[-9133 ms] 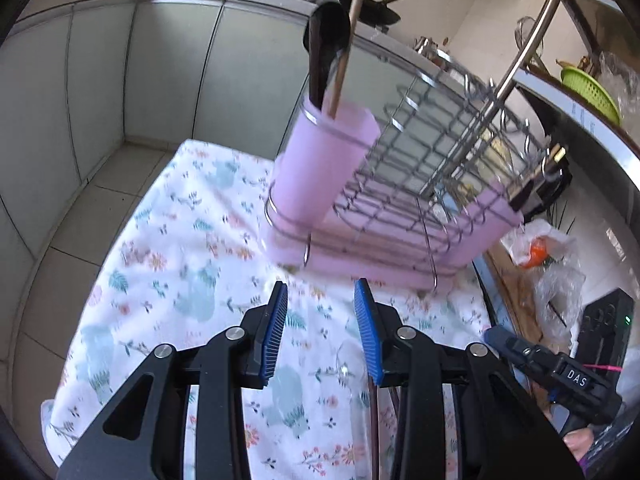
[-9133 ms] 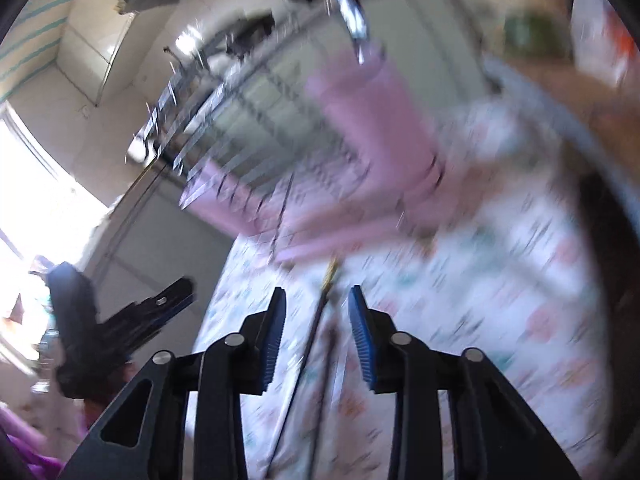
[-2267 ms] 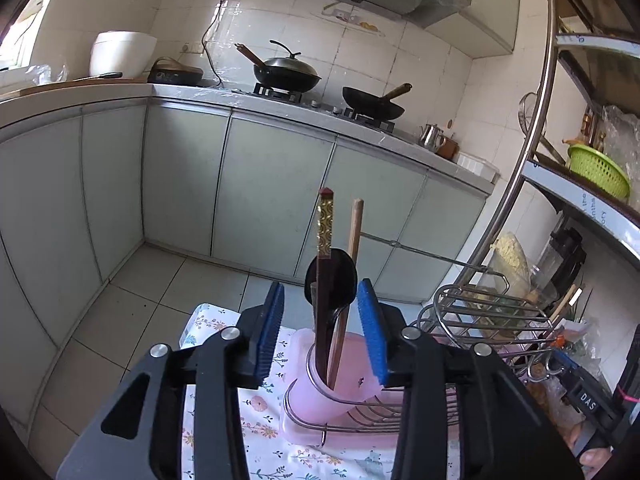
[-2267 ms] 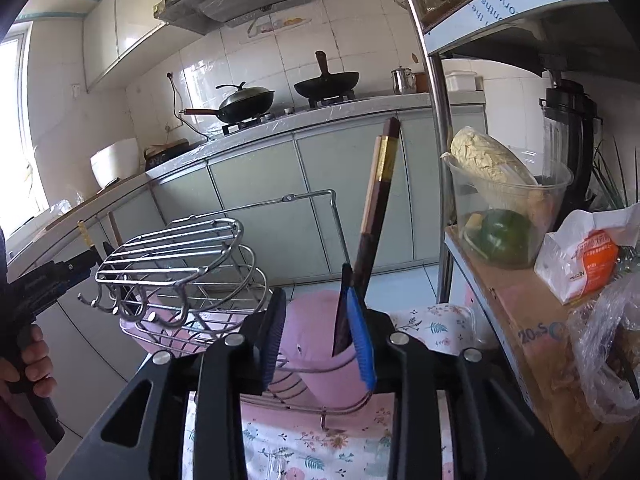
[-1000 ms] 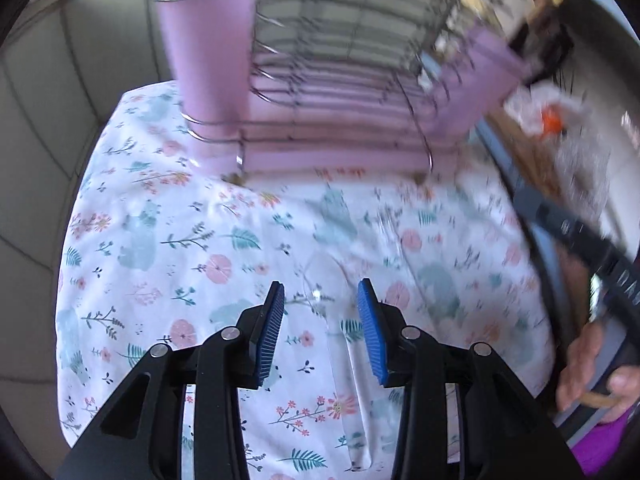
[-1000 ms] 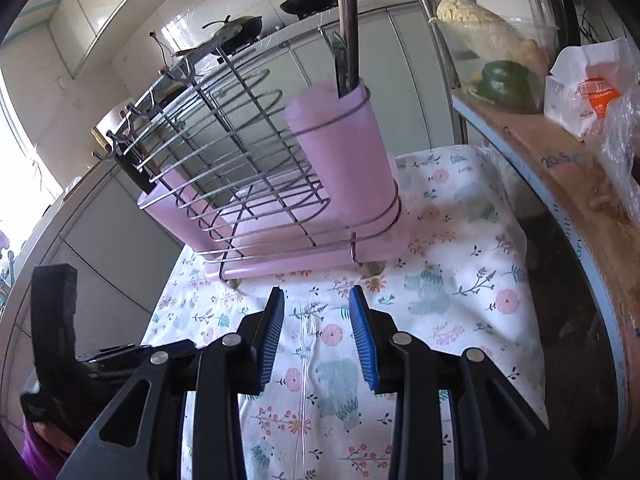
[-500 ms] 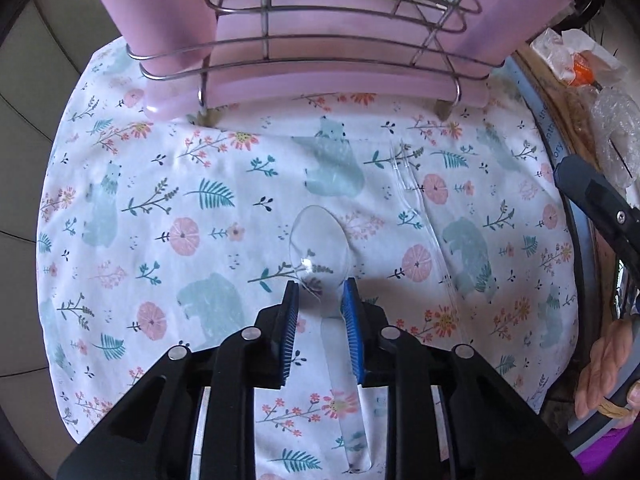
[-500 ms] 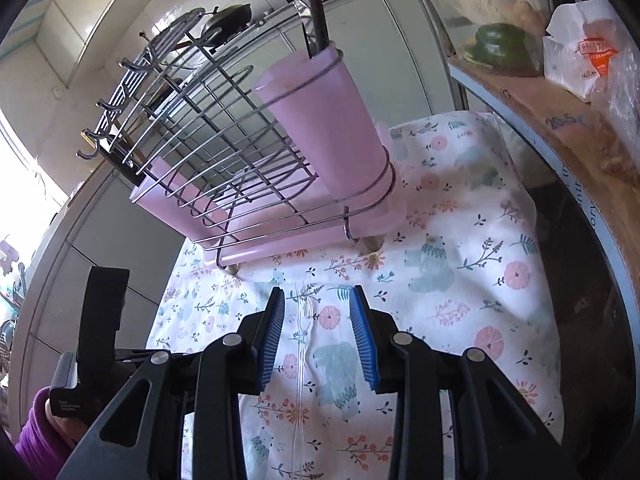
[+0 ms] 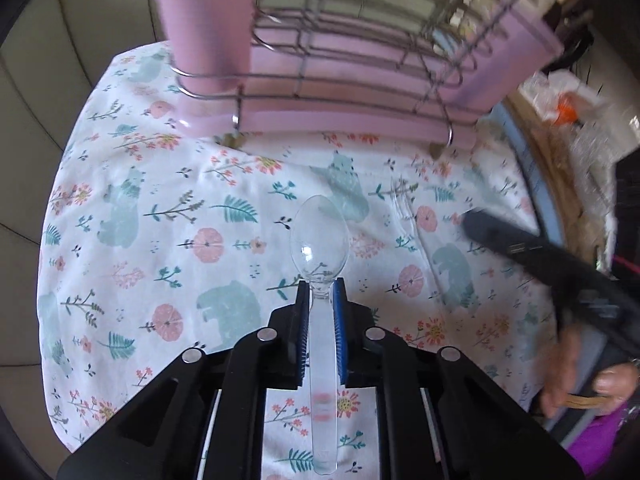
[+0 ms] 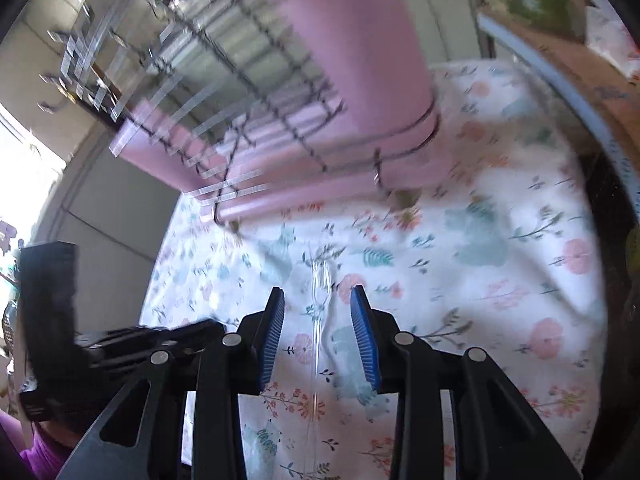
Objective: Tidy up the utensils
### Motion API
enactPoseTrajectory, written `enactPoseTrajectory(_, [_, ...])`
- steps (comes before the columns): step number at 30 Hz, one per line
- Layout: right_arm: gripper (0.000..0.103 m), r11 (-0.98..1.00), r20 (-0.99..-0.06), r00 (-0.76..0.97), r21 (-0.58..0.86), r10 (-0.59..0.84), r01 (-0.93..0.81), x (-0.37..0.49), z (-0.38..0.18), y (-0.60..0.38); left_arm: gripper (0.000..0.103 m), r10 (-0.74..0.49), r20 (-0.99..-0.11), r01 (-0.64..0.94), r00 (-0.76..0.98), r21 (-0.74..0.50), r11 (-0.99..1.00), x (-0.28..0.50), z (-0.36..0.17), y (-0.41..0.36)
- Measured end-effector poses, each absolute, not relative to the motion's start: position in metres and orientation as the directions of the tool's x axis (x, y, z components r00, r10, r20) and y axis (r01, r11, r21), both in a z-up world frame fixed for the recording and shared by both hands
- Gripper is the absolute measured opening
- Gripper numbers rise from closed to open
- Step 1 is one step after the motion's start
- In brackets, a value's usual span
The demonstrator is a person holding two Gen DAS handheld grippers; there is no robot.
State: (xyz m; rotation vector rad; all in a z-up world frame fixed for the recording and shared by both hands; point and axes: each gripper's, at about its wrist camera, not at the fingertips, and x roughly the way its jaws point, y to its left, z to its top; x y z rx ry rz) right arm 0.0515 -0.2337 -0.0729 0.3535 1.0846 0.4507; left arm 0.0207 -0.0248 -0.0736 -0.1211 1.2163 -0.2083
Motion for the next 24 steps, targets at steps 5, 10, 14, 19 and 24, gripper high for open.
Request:
enactPoseTrajectory(5, [0.034,0.908,-0.827,0.378,0.348,0.415,-0.234,0.051,-0.081,-0.201,0.011,-0.258,-0.885,0.078,0.387,-0.247,0.966,0.009,-0.059,-0.004])
enactPoseTrajectory(10, [0.031,0.945,-0.873,0.383,0.221,0.301,-0.239,0.054,-0.093,-0.181,0.011,-0.283,-0.869,0.065,0.405,-0.282,0.957,0.002,-0.055,0.009])
enactPoseTrajectory(14, [0.031,0.954,-0.892,0.38,0.156,0.247,-0.256,0.055,-0.097,-0.169,0.011,-0.304,-0.86,0.061,0.41,-0.307,0.95,0.0,-0.057,0.015])
enactPoseTrajectory(19, [0.011,0.955,-0.892,0.397,0.105,0.214,-0.278,0.053,-0.098,-0.158,0.011,-0.317,-0.848,0.057,0.424,-0.324,0.944,0.001,-0.055,0.022])
enactPoseTrajectory(24, [0.011,0.944,-0.861,0.421,0.175,0.284,-0.279,0.048,-0.091,-0.164,0.011,-0.291,-0.832,0.06,0.472,-0.299,0.952,-0.004,-0.044,0.027])
